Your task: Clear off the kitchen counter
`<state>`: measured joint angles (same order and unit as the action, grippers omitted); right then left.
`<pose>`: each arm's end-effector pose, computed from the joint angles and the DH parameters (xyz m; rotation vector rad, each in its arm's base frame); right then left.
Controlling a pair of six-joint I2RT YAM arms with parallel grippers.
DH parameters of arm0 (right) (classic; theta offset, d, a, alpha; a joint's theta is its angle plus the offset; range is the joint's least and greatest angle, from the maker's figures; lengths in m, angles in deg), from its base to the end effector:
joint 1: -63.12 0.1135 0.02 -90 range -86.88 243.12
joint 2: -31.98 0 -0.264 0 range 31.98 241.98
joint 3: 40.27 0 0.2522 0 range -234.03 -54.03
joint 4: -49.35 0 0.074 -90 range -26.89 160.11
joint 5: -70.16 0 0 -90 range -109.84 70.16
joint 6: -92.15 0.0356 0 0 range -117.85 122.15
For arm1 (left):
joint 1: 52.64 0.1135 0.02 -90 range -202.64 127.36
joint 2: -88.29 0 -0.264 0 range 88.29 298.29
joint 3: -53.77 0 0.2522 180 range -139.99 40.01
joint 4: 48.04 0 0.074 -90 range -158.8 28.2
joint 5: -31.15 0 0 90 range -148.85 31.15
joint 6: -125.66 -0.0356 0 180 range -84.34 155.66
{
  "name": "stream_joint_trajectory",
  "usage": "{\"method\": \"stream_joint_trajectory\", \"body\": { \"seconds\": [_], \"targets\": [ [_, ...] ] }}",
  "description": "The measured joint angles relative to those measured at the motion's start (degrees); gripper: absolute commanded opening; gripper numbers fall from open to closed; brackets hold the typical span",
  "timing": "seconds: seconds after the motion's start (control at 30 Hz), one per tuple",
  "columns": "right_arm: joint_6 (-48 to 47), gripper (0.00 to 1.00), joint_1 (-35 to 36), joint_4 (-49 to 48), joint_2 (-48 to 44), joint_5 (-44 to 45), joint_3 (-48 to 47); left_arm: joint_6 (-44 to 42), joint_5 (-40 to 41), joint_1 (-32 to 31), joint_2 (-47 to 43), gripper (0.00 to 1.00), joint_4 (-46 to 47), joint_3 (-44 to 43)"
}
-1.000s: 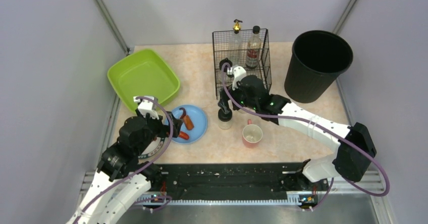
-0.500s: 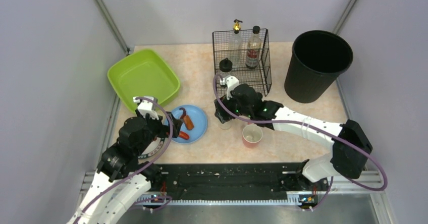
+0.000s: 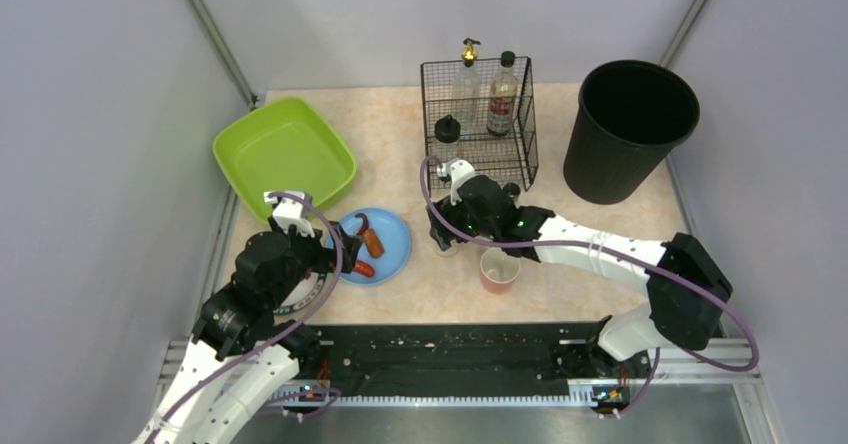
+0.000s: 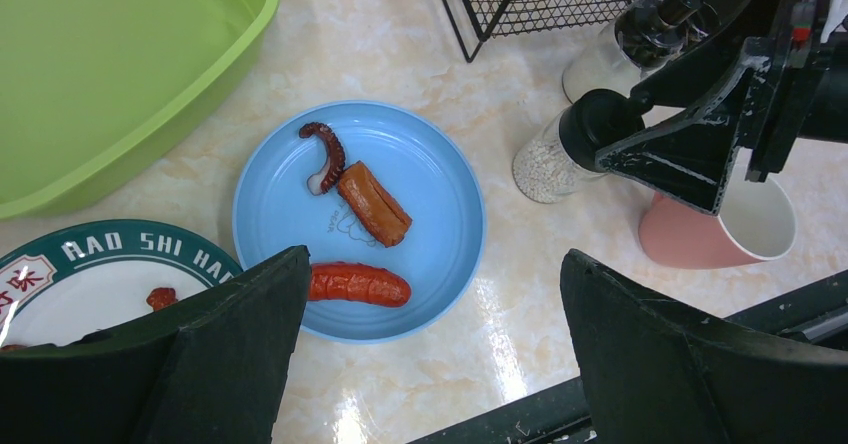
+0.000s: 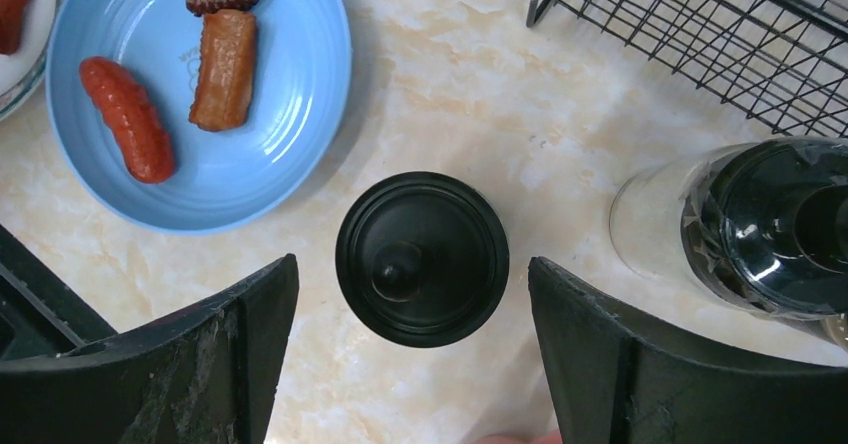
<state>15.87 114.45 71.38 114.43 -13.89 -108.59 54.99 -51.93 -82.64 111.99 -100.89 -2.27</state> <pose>0.2017 0.2461 0.2491 -0.6680 2.1454 0.5148 0.0833 -0.0432 0.3162 0.1000 1.9508 -0.4577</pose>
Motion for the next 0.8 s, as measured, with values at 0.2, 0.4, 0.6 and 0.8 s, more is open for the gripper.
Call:
{"method": "stream_joint_trajectory", "body": {
  "seconds": [0.2, 0.4, 0.6, 0.8],
  "targets": [
    [0.5, 0.83, 0.0, -1.2, 1.4, 0.0, 1.6, 0.0, 0.0, 0.0, 0.0, 0.99, 0.0, 0.0],
    [0.9, 0.81, 0.0, -2.1, 2.0, 0.0, 1.7, 0.0, 0.0, 0.0, 0.1, 0.99, 0.0, 0.0],
    [1.3, 0.73, 0.0, -2.8, 3.1, 0.1, 1.7, 0.0, 0.0, 0.0, 0.1, 0.99, 0.0, 0.0],
    [1.5, 0.66, 0.0, -2.8, 4.0, 0.5, 1.7, 0.0, -0.2, 0.0, 0.1, 0.99, 0.0, 0.0]
  ]
}}
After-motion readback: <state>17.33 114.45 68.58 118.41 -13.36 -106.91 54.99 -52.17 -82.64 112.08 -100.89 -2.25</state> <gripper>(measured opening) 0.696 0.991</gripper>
